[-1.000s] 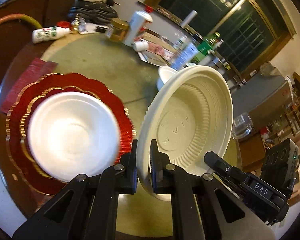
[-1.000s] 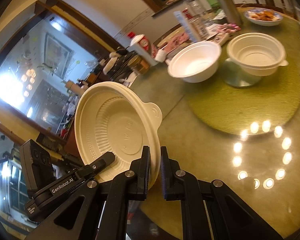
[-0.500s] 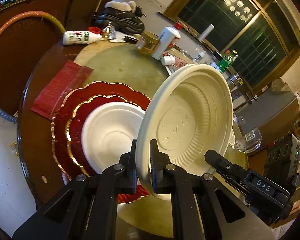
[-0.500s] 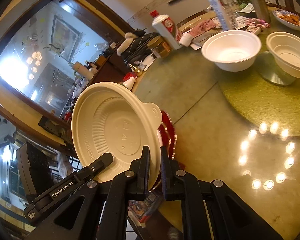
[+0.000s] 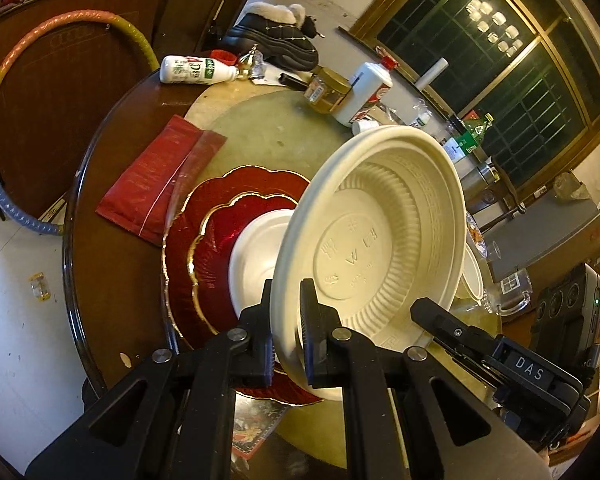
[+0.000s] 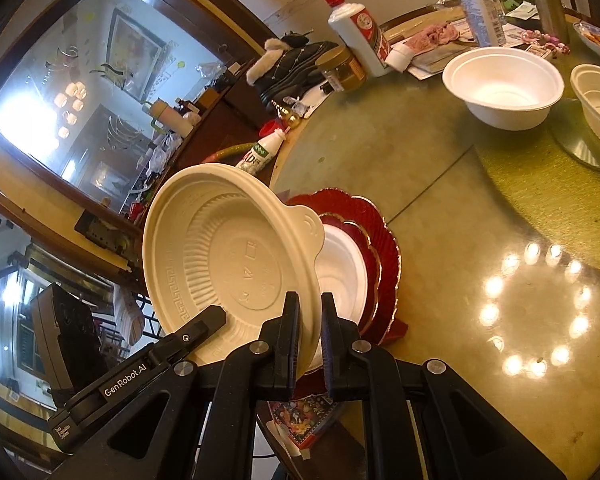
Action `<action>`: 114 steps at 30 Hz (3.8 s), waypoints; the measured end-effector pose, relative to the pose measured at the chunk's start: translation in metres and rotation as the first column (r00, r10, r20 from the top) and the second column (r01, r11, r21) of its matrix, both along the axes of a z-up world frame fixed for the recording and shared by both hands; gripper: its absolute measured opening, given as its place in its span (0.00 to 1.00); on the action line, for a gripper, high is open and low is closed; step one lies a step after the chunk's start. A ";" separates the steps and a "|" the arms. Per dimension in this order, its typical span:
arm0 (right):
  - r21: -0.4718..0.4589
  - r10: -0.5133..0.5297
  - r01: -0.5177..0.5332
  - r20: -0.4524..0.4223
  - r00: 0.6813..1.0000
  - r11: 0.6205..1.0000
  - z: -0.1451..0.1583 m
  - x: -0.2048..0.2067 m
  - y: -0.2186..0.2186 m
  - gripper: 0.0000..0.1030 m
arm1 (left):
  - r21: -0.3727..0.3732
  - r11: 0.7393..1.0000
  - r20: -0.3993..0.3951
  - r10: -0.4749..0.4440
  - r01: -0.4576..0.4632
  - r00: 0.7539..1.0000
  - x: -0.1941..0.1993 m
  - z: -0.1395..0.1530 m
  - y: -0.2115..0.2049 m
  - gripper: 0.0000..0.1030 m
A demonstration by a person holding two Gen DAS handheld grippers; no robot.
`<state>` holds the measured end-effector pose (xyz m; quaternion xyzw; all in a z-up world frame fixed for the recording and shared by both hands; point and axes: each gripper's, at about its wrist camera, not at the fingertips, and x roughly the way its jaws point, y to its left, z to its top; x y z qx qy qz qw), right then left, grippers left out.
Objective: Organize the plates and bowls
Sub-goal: 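Lower the ribbed bowl with both tools into the white bowl on the stack, then open both tools to release the ribbed bowl and withdraw, then reach both tools to the large plain white bowl and grasp its rim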
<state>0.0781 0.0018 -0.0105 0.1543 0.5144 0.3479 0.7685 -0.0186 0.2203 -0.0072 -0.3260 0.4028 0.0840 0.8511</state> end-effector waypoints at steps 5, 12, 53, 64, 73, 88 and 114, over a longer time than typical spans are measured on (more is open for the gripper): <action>-0.017 0.004 -0.004 -0.017 1.000 1.000 -0.007 0.004 0.007 0.09 | -0.020 1.000 -0.035 -0.006 0.006 0.999 0.004 -0.010 0.006 0.08; -0.027 0.010 -0.012 -0.057 0.998 1.000 -0.018 0.009 0.010 0.09 | -0.029 1.000 -0.062 -0.005 0.003 0.998 0.005 -0.019 0.008 0.08; -0.055 0.033 -0.038 -0.087 0.996 0.998 -0.029 0.009 0.021 0.14 | 0.101 0.994 -0.072 0.047 -0.039 0.996 -0.001 -0.014 0.005 0.09; 0.017 0.039 -0.037 -0.109 0.993 0.999 -0.033 0.014 0.014 0.18 | 0.148 0.983 -0.034 0.111 -0.105 0.993 -0.007 -0.007 0.007 0.13; 0.077 0.020 -0.013 -0.084 0.996 0.997 -0.026 0.015 0.010 0.54 | 0.200 0.966 0.057 0.154 -0.163 0.986 -0.015 0.006 0.006 0.42; 0.176 -0.030 0.047 -0.100 0.995 0.983 -0.024 0.022 -0.008 0.88 | 0.437 0.856 0.264 0.174 -0.278 0.949 -0.026 0.040 -0.019 0.80; 0.208 -0.202 0.204 -0.028 0.979 0.957 -0.019 0.028 -0.097 1.00 | 0.481 0.867 0.191 0.040 -0.129 0.981 0.002 0.055 -0.056 0.81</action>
